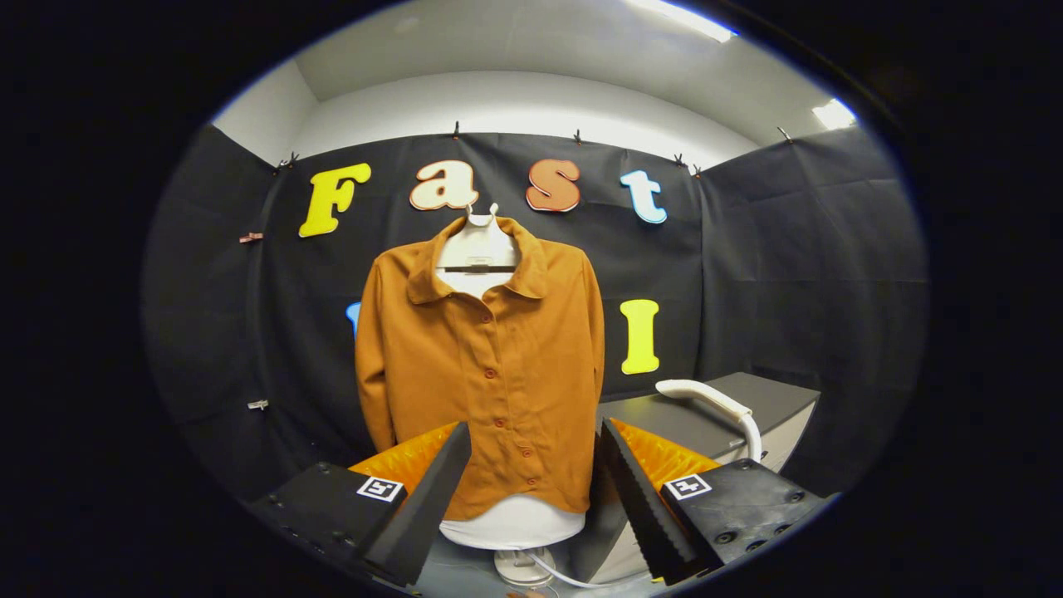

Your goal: Iron the clothes twice with a garment steamer, once on the left side and once on the right side.

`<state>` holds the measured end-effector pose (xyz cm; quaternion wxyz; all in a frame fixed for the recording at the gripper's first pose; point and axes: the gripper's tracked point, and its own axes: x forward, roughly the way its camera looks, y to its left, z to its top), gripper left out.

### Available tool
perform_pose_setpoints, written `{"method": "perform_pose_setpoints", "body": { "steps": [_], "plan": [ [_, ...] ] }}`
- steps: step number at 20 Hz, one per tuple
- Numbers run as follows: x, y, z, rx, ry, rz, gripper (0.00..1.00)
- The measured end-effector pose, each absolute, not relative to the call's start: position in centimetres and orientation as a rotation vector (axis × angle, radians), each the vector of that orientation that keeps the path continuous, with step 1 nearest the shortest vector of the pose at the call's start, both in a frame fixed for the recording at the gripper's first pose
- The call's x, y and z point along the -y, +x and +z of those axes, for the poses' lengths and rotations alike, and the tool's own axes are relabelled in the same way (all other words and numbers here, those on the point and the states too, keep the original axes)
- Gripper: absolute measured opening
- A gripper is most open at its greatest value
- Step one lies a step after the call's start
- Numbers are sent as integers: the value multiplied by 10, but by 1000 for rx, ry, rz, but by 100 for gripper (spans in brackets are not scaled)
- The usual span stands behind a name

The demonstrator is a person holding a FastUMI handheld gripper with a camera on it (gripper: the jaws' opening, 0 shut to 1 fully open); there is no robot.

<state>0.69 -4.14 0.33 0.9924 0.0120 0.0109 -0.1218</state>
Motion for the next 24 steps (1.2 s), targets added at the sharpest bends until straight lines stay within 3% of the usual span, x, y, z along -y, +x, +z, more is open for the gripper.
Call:
{"method": "perform_pose_setpoints", "body": {
  "steps": [15, 24],
  "plan": [
    [269, 115, 9, -60, 14, -244, 98],
    [385, 178, -41, -263, 37, -266, 99]
  ]
}}
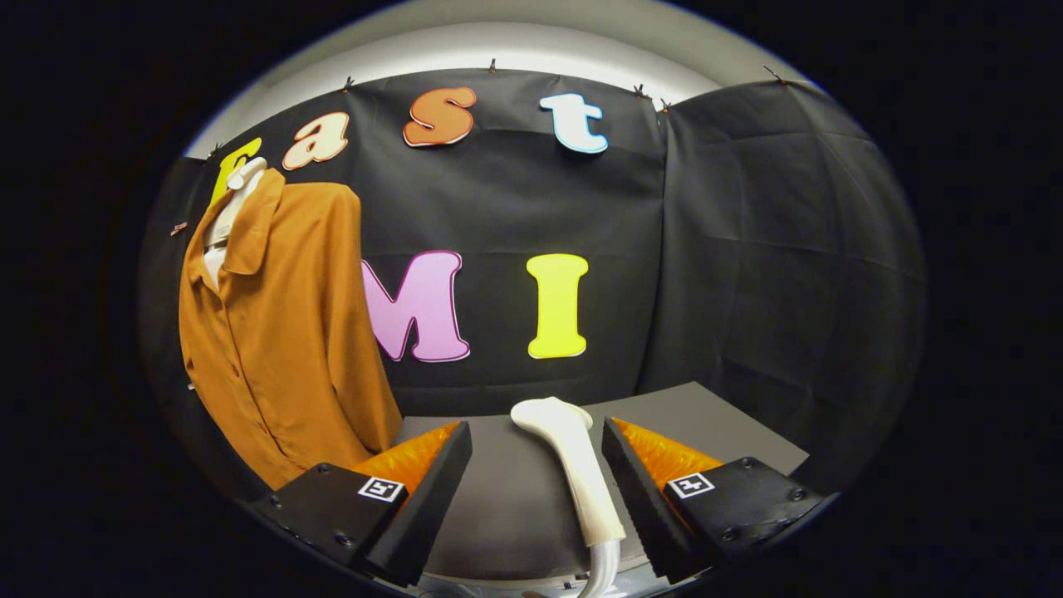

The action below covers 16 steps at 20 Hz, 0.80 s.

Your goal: Iron the clothes twice with a garment steamer, once on the left side and once on the right side.

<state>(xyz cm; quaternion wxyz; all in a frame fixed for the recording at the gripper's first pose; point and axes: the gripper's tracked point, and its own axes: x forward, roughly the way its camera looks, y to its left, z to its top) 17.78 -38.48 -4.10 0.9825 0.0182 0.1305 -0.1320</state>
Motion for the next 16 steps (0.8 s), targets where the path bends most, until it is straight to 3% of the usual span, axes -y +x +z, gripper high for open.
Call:
{"method": "perform_pose_setpoints", "body": {
  "steps": [16],
  "plan": [
    [437, 242, -161, -701, 127, -226, 99]
  ]
}}
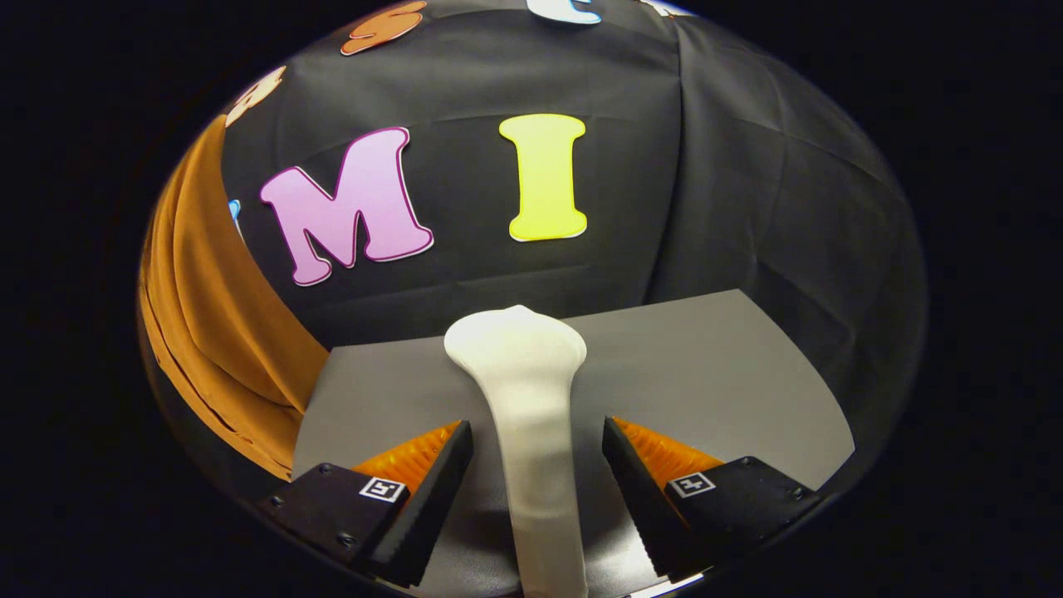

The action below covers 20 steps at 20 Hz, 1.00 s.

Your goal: Iron the clothes twice with a garment steamer, once on the left side and once on the right side.

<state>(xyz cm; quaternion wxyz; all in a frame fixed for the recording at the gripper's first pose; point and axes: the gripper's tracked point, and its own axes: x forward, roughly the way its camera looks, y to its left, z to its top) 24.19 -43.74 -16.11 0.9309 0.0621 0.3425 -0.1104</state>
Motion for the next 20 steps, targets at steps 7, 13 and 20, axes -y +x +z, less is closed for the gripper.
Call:
{"method": "perform_pose_setpoints", "body": {
  "steps": [7, 13, 20],
  "plan": [
    [442, 240, -182, -805, 128, -253, 91],
    [441, 237, -177, -805, 121, -251, 49],
    [455, 228, -141, -622, 180, -288, 42]
  ]
}}
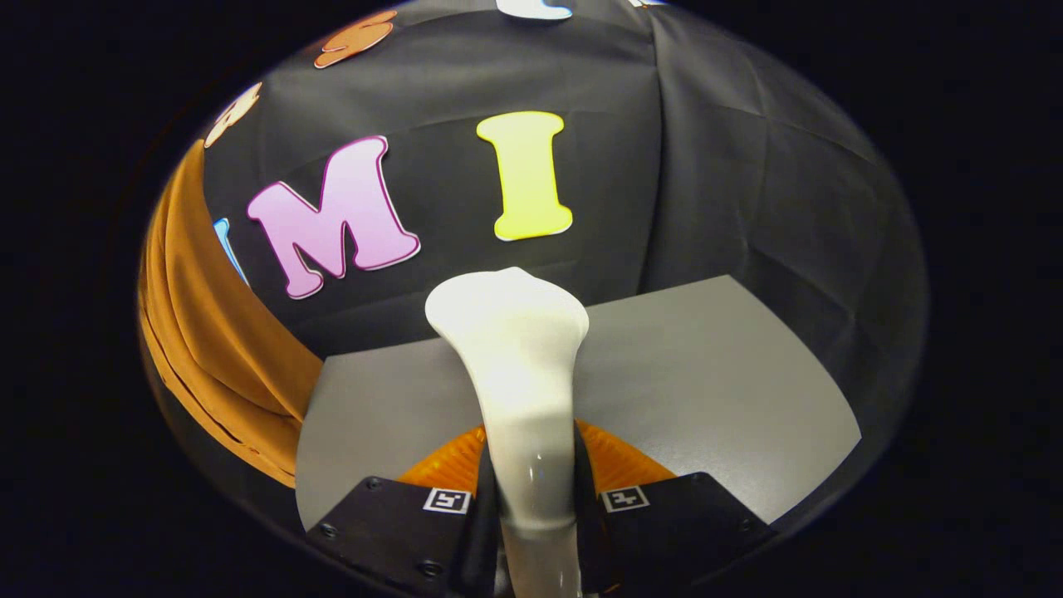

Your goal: Iron the clothes twice with a garment steamer, once on the left side and once on the right side.

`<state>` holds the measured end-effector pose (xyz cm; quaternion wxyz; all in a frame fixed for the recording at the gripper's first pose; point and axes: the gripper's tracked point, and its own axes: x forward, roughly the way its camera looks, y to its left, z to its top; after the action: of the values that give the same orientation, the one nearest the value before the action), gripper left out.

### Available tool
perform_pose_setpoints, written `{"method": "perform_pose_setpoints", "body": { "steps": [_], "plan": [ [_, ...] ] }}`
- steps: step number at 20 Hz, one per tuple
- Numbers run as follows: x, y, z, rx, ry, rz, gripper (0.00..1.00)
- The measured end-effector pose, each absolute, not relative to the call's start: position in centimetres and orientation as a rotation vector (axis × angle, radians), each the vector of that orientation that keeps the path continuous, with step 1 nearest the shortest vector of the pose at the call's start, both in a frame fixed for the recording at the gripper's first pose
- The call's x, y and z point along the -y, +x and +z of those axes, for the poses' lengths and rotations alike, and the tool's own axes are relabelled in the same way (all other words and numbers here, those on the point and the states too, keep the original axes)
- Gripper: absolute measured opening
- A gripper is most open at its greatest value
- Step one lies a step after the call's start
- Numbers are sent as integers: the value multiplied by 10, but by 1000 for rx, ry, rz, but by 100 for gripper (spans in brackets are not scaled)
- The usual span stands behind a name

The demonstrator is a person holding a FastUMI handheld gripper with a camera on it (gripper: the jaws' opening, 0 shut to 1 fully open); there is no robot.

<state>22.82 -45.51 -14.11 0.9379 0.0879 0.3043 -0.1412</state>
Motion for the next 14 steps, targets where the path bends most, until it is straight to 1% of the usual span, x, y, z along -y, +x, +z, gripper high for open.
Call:
{"method": "perform_pose_setpoints", "body": {
  "steps": [4, 8, 14],
  "plan": [
    [456, 211, -104, -499, 178, -341, 42],
    [439, 185, -69, -403, 141, -375, 42],
    [370, 147, -22, -280, 117, -390, 42]
  ]
}}
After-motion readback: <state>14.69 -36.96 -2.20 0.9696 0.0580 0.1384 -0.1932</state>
